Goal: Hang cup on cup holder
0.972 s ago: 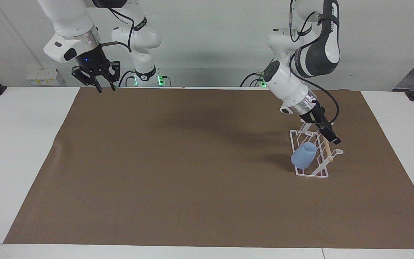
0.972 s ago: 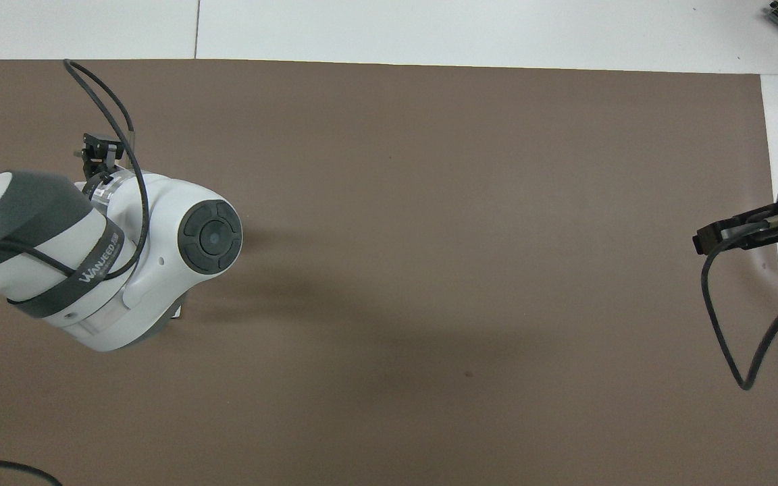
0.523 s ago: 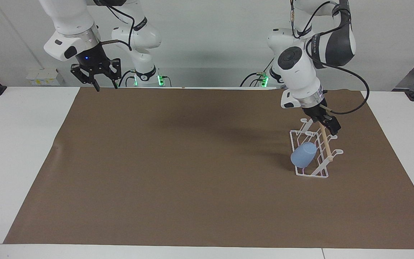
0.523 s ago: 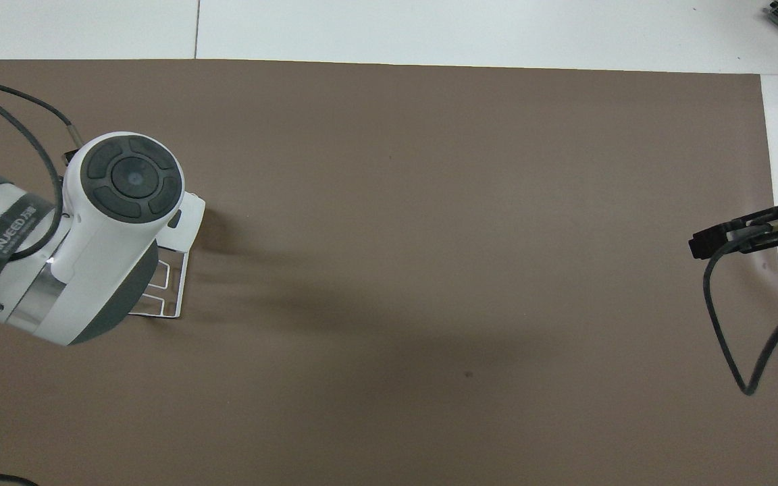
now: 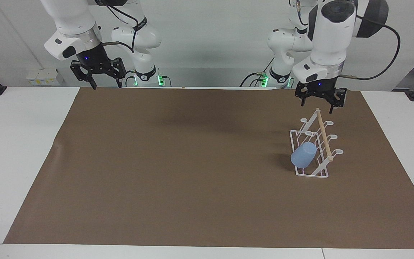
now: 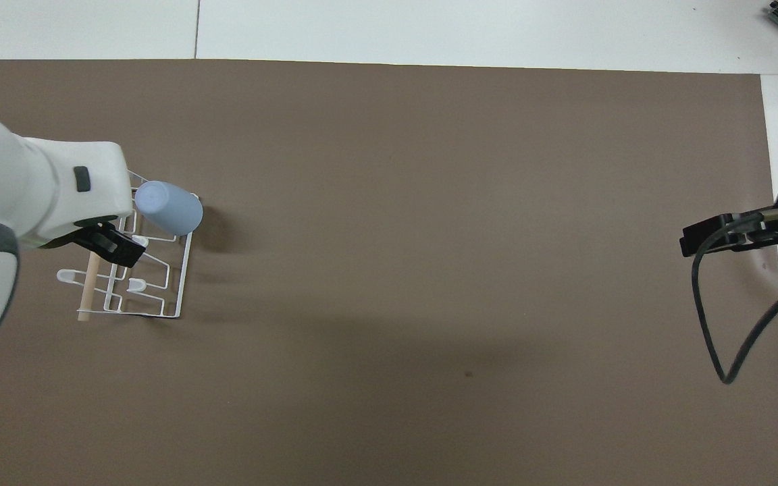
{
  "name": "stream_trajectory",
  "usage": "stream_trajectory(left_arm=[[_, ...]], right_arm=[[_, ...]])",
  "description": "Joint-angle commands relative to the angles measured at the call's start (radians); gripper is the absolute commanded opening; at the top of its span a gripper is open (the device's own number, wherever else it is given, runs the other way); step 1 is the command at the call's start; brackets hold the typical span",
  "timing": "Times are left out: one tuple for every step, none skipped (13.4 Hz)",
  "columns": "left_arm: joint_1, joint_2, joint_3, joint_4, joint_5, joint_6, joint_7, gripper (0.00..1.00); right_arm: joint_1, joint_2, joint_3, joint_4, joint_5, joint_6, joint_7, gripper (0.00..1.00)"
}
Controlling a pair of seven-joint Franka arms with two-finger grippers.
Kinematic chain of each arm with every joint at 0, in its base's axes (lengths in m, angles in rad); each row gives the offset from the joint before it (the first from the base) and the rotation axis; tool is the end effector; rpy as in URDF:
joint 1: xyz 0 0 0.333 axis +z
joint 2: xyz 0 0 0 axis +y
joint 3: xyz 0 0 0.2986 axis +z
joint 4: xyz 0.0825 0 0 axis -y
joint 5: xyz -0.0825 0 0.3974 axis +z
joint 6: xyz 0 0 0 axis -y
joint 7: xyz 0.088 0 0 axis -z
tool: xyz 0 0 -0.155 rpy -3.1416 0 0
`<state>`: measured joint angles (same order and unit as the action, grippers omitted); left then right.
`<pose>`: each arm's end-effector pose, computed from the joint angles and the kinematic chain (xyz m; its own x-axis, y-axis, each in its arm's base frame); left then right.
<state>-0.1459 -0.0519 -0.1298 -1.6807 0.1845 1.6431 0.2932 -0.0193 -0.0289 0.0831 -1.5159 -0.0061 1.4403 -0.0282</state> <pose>0.5448 -0.1272 0.5435 0.8374 -0.5449 -0.0428 -0.5426 -0.8193 -0.1853 0.5426 0.0343 0.5903 0.9948 0.0909 -0.0470 0.0913 -0.9958 0.0072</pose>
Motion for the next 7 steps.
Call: stream_trajectory(left_arm=[[0.069,0.006,-0.005,0.108,-0.115,-0.066,-0.045,1.0],[0.083,0.006,-0.001,0.113,-0.141,-0.071,-0.046,1.0],[0.1,0.004,-0.002,0.119,-0.158,-0.087,-0.046,1.0],[0.114,0.006,-0.002,0.151,-0.174,-0.109,-0.049,1.0],[0.123,0.006,-0.001,0.18,-0.181,-0.136,-0.052,1.0],[0.137,0.006,-0.001,0.187,-0.183,-0.155,-0.052,1.0],[0.166,0.0,-0.002,0.185,-0.185,-0.16,-0.049,1.0]], right_arm=[[-0.008,-0.016,0.006,-0.013,0.002,-0.003,0.016,1.0],[-0.011,-0.016,0.006,-0.013,0.002,-0.001,0.016,1.0],[-0.013,-0.016,0.006,-0.017,0.002,0.002,0.016,1.0],[-0.013,-0.019,0.006,-0.023,0.002,0.002,0.016,1.0],[-0.013,-0.025,0.006,-0.032,0.002,0.002,0.017,1.0],[-0.014,-0.026,0.006,-0.035,0.002,0.003,0.018,1.0],[-0.014,-0.026,0.006,-0.036,0.002,0.003,0.018,1.0]])
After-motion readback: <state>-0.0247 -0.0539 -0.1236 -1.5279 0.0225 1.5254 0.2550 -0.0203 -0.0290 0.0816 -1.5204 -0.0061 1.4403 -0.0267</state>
